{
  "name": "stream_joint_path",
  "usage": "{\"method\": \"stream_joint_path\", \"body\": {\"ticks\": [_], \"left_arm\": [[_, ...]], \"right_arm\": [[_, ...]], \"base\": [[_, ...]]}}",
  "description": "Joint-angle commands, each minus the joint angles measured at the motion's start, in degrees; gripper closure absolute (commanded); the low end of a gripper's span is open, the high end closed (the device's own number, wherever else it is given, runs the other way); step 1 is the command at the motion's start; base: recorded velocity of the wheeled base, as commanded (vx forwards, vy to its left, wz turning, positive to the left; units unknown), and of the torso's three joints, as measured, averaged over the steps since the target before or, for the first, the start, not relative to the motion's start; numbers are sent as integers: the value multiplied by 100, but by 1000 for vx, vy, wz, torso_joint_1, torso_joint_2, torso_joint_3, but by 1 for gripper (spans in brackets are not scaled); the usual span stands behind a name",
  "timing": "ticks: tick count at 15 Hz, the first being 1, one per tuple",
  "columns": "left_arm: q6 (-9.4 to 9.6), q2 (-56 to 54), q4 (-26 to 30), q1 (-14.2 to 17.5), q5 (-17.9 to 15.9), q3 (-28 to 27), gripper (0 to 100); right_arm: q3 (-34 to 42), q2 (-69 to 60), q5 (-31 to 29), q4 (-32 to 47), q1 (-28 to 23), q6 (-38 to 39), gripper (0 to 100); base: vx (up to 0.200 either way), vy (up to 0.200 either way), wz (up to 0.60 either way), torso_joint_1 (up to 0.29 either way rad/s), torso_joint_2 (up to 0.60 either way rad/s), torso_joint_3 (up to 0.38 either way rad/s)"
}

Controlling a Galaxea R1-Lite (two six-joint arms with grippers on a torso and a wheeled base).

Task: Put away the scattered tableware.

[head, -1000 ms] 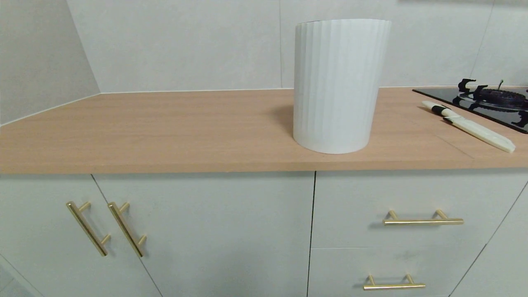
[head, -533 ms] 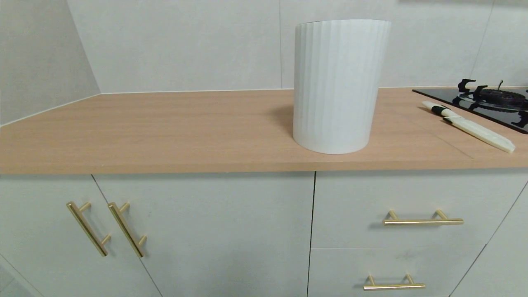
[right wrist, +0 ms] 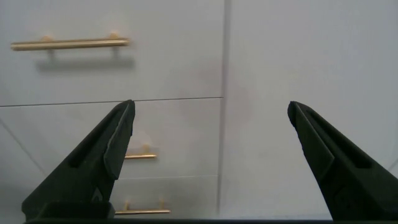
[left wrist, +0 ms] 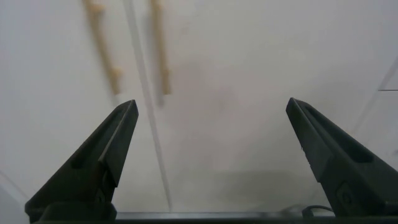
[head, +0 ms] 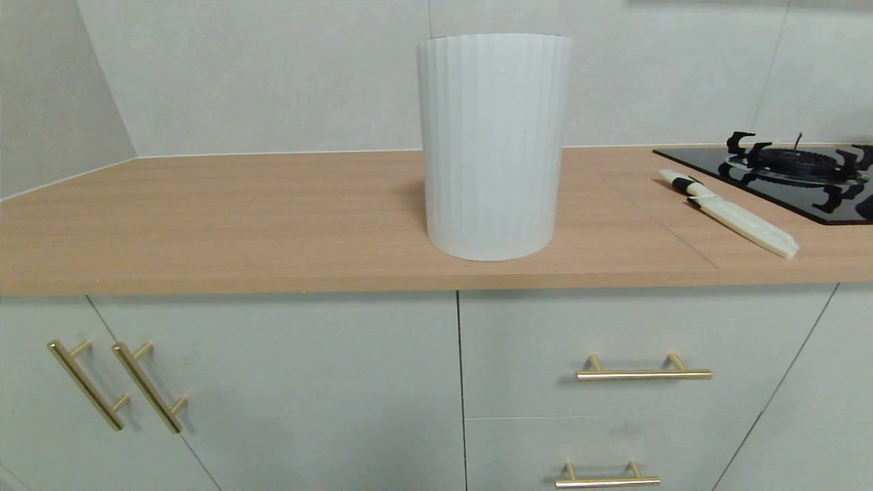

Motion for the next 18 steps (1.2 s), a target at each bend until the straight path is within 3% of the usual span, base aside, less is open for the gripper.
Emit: {"method": "stream_joint_path", "body": {"ticks": [1, 18], "left_arm": [[-8, 2, -1, 0, 4, 0, 0], [-8, 2, -1, 0, 4, 0, 0]], "right_arm": [[0, 9, 1, -2, 4, 2, 0], [0, 9, 1, -2, 4, 2, 0]], "base": [[0, 0, 0, 0, 0, 0], [0, 0, 0, 2, -10, -8]]}}
